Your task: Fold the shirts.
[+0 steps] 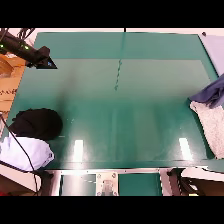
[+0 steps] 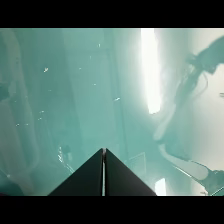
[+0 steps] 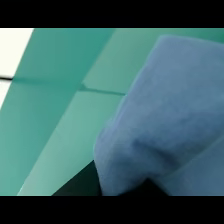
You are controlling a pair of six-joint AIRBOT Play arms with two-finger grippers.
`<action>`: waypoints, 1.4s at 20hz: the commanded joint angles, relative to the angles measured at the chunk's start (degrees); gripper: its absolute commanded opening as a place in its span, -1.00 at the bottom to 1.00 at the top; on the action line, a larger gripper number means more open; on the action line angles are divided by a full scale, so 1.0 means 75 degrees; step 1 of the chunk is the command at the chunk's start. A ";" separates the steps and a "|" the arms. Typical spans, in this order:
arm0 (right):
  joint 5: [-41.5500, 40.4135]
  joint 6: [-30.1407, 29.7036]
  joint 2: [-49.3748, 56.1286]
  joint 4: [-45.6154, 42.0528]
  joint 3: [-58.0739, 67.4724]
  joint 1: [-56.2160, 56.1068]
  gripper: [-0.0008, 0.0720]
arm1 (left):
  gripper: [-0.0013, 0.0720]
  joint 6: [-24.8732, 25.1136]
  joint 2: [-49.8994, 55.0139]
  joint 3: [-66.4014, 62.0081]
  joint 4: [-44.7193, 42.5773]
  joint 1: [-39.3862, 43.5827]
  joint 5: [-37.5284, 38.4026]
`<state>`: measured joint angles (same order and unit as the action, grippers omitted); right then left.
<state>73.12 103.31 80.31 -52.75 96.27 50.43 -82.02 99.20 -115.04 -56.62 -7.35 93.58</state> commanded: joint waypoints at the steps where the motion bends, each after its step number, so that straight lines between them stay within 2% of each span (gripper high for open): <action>1: 0.0198 0.1081 -0.0813 -0.1317 -0.0766 0.0551 -0.93 | -0.91 0.0006 -0.0006 0.0000 0.0000 0.0000 0.0050; 4: 0.0114 0.1314 -0.1338 -0.1716 -0.1282 0.1055 -0.93 | -0.91 0.0003 -0.0006 0.0000 0.0000 0.0000 0.0055; 11: 0.0801 0.1376 -0.2087 -0.2162 -0.2343 0.1585 -0.93 | -0.91 0.0000 -0.0006 0.0000 0.0041 0.0000 0.0070; 19: 0.0799 0.1370 -0.3005 -0.3666 -0.4074 0.2492 -0.92 | -0.91 0.0000 -0.0006 0.0000 0.0294 0.0000 0.0067; 23: 0.0029 0.1361 -0.2999 -0.4517 -0.5531 0.2495 -0.91 | -0.91 0.0003 -0.0006 0.0000 0.0291 0.0000 0.0067; 24: -0.0149 0.1343 -0.2984 -0.4887 -0.5951 0.2495 -0.56 | -0.91 0.0003 -0.0006 0.0000 0.0291 0.0000 0.0067; 25: -0.0277 0.1253 -0.2958 -0.5324 -0.6304 0.2495 0.36 | -0.91 0.0003 -0.0006 0.0000 0.0291 0.0000 0.0082; 26: -0.0353 0.0688 -0.2929 -0.5753 -0.6575 0.2495 0.80 | -0.91 0.0000 -0.0006 0.0000 0.0291 0.0000 0.0117; 28: -0.0254 -0.0047 -0.2914 -0.6356 -0.6543 0.2495 0.80 | -0.91 0.0000 -0.0006 0.0000 0.0291 0.0023 0.0143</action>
<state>72.55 109.40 58.30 -92.07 50.54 69.06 -82.00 99.20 -115.04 -54.48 -7.33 94.37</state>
